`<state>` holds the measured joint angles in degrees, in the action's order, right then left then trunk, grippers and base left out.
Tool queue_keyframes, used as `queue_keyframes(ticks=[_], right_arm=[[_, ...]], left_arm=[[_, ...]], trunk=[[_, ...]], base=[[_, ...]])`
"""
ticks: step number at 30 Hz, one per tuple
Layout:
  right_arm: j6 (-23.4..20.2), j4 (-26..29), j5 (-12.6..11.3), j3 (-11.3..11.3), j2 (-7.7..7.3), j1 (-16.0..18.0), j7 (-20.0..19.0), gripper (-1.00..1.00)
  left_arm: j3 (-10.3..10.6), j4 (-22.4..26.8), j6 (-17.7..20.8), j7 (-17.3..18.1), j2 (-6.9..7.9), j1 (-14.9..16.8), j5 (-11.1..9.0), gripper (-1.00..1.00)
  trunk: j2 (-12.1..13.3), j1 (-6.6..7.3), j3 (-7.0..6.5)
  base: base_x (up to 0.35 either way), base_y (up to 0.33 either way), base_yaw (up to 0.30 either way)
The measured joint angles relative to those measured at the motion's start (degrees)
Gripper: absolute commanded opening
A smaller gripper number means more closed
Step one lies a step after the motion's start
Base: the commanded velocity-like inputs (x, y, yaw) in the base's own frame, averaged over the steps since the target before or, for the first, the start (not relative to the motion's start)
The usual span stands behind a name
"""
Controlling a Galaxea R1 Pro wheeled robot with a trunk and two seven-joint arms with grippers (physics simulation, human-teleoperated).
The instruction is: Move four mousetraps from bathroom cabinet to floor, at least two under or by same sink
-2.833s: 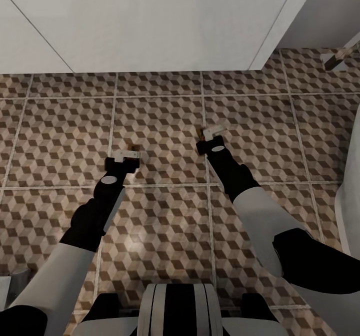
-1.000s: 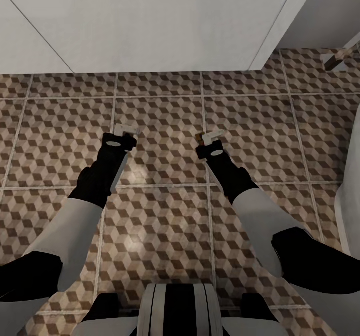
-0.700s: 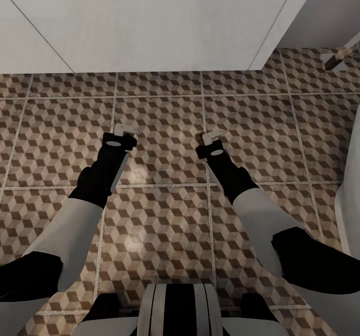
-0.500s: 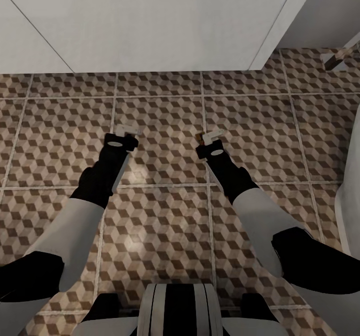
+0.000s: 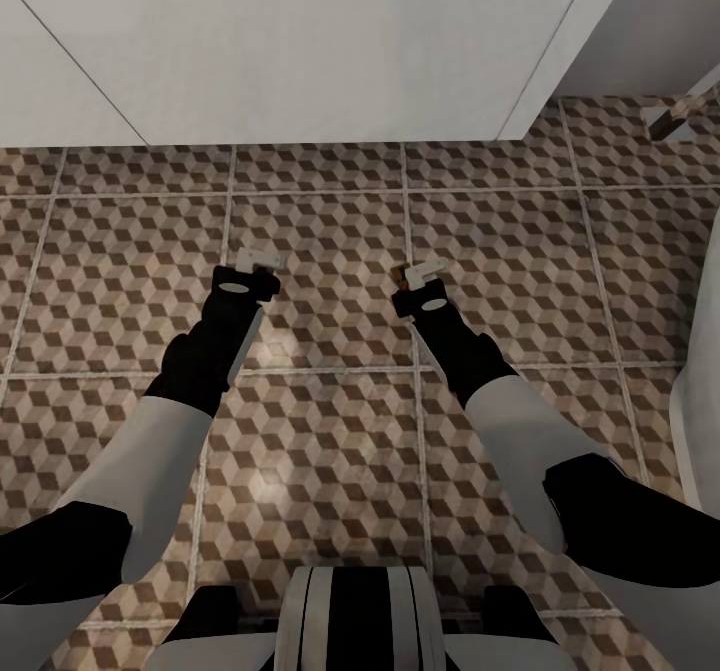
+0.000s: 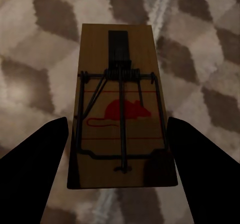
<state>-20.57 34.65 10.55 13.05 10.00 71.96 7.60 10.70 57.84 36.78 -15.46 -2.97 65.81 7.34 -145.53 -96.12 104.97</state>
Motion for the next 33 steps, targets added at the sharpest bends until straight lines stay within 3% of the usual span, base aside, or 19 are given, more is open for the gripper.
queue_keyframes(ticks=[6, 15, 33], right_arm=[[0.0, 0.0, 0.0, 0.0, 0.00, 0.0, 0.1, -1.00], [-0.1, 0.0, 0.0, 0.0, 0.00, 0.0, 0.1, -1.00], [0.0, 0.0, 0.0, 0.0, 0.00, 0.0, 0.0, -1.00]], left_arm=[[0.0, 0.6, -0.1, -0.1, -0.03, 0.0, 0.1, -1.00], [0.2, 1.0, -3.6, -0.1, -0.03, 0.1, 0.1, -1.00], [0.6, 3.9, -3.9, 0.1, 0.05, 0.1, 0.1, -1.00]], trunk=[[0.0, 0.00, 0.00], [0.0, 0.00, 0.00], [0.0, 0.00, 0.00]], base=[[0.000, 0.000, 0.000], [0.000, 0.000, 0.000], [0.003, 0.000, 0.000]])
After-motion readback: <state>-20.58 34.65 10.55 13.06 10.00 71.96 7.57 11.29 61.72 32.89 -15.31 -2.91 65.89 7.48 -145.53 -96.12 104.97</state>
